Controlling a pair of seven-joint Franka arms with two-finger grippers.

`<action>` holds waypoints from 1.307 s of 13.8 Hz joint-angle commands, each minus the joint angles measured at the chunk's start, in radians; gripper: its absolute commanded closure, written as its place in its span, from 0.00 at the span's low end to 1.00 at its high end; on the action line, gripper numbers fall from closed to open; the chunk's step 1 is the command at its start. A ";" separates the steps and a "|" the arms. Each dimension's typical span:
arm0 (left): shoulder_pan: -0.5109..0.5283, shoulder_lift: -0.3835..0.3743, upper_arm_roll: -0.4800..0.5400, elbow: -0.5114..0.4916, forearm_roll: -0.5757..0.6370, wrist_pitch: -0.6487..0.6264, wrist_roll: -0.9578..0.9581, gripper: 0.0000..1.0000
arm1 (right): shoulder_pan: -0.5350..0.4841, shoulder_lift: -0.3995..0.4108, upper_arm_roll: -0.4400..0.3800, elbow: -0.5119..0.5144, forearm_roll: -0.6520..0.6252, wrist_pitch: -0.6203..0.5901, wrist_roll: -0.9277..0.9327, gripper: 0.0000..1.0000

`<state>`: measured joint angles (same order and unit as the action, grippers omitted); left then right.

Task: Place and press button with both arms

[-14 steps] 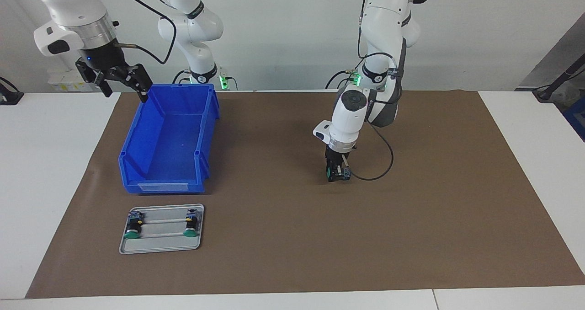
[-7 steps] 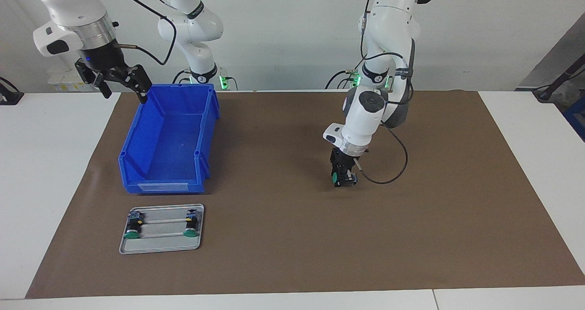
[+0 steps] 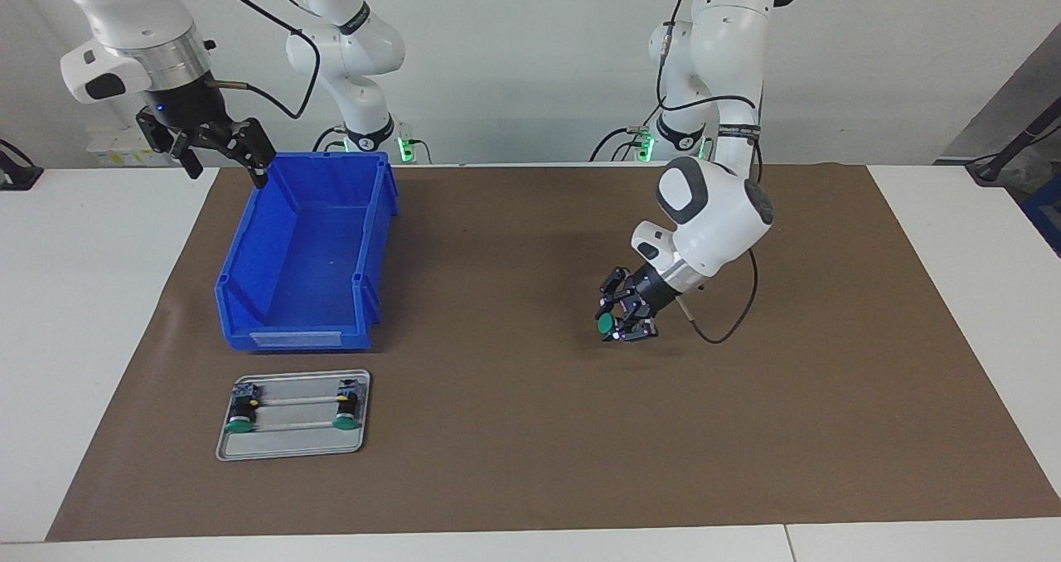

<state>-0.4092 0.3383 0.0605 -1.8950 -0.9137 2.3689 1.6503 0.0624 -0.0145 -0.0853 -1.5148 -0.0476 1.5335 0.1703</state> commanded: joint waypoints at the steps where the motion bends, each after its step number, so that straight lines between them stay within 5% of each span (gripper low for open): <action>1: 0.053 -0.022 -0.011 0.001 -0.173 -0.063 0.171 0.95 | -0.013 -0.015 0.006 -0.021 0.005 0.019 -0.017 0.00; 8: 0.082 -0.082 -0.007 -0.160 -0.451 -0.138 0.477 1.00 | -0.023 -0.019 0.006 -0.030 0.005 0.017 -0.023 0.00; 18: 0.112 -0.074 -0.005 -0.298 -0.738 -0.297 0.703 1.00 | -0.024 -0.021 0.006 -0.033 0.005 0.017 -0.026 0.00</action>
<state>-0.2921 0.2913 0.0559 -2.1441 -1.5929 2.0849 2.3029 0.0538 -0.0151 -0.0855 -1.5198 -0.0476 1.5335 0.1702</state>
